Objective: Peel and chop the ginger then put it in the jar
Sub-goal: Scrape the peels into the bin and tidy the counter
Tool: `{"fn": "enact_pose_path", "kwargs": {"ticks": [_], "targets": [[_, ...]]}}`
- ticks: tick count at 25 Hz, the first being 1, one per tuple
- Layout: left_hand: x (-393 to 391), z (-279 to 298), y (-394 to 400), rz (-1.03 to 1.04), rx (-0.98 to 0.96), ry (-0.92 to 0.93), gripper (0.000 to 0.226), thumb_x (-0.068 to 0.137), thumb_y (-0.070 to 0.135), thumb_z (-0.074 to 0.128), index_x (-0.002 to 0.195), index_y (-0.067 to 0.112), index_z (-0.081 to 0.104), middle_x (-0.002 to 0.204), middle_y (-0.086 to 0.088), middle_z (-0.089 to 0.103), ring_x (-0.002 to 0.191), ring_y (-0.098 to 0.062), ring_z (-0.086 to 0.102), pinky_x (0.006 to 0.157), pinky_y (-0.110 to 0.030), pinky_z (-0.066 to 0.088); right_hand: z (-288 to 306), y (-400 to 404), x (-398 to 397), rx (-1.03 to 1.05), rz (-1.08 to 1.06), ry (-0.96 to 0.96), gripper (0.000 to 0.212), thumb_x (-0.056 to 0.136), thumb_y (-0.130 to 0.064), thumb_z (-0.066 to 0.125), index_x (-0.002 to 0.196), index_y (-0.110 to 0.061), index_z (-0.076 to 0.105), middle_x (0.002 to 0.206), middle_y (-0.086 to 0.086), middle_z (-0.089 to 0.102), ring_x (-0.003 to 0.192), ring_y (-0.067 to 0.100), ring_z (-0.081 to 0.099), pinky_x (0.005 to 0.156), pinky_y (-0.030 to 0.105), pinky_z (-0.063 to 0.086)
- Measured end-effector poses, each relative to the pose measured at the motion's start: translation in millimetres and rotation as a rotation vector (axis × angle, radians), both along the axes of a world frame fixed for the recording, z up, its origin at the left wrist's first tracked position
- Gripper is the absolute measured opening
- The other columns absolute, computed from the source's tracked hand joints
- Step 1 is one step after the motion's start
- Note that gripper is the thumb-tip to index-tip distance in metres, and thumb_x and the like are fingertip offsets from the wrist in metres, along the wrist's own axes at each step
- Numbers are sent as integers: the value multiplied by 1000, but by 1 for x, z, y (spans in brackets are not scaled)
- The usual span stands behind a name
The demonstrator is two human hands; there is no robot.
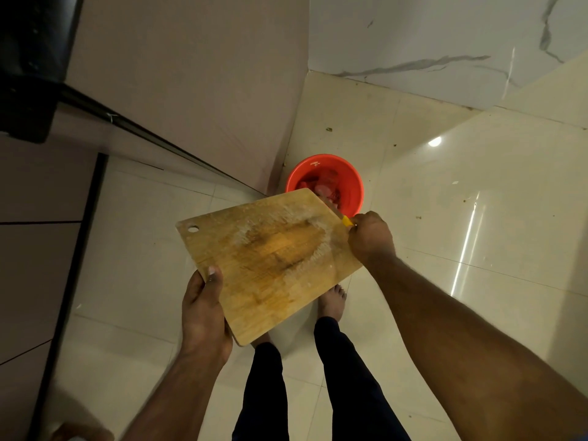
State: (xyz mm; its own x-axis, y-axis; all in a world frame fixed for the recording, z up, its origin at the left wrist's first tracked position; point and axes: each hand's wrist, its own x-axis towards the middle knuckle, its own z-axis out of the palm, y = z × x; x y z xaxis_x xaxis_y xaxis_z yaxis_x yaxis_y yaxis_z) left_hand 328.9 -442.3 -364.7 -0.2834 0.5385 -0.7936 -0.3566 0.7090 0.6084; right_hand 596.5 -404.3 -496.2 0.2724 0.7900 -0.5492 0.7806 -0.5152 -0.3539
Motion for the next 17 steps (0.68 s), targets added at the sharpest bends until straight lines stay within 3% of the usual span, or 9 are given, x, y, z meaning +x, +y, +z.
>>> {"fn": "enact_pose_path", "kwargs": {"ticks": [3,7,10,13,14,17], "targets": [[-1,1,0,1,4,14,42,96,38,55,132,18,59,126,-10,68,113,-36,66,88,-70,49,5,-6,-12,65,178,151,30,91,-10,55,115,-13,72,108,10,65,100,27,59,84,32,45],[-2,2,1,16,15,8,39,100,35,52,133,15,58,125,-10,68,114,-36,65,88,-67,51,-2,-9,-3,-3,25,7,31,88,-8,51,112,-8,71,106,15,62,98,34,61,82,38,52],[-1,2,1,26,12,8,36,101,34,52,131,15,60,124,-10,69,113,-36,66,89,-68,50,4,-13,-14,50,131,111,27,91,-13,55,112,-11,72,105,11,63,96,29,60,81,36,50],[5,2,3,5,6,30,35,99,35,55,128,15,61,121,-10,71,108,-35,69,88,-68,51,8,-14,-15,-14,73,-17,30,88,-13,53,112,-8,70,107,15,63,97,35,62,81,37,51],[6,2,4,-11,4,33,36,98,35,56,128,16,61,120,-10,71,107,-34,69,86,-66,53,13,-14,-21,18,58,29,32,87,-12,53,113,-8,70,110,15,64,100,34,62,84,35,50],[15,0,6,-55,-11,21,35,98,35,56,129,18,59,117,-9,72,103,-30,71,78,-51,60,54,-13,-73,267,194,418,29,86,-13,57,110,-11,73,106,10,69,98,26,62,85,29,45]]}}
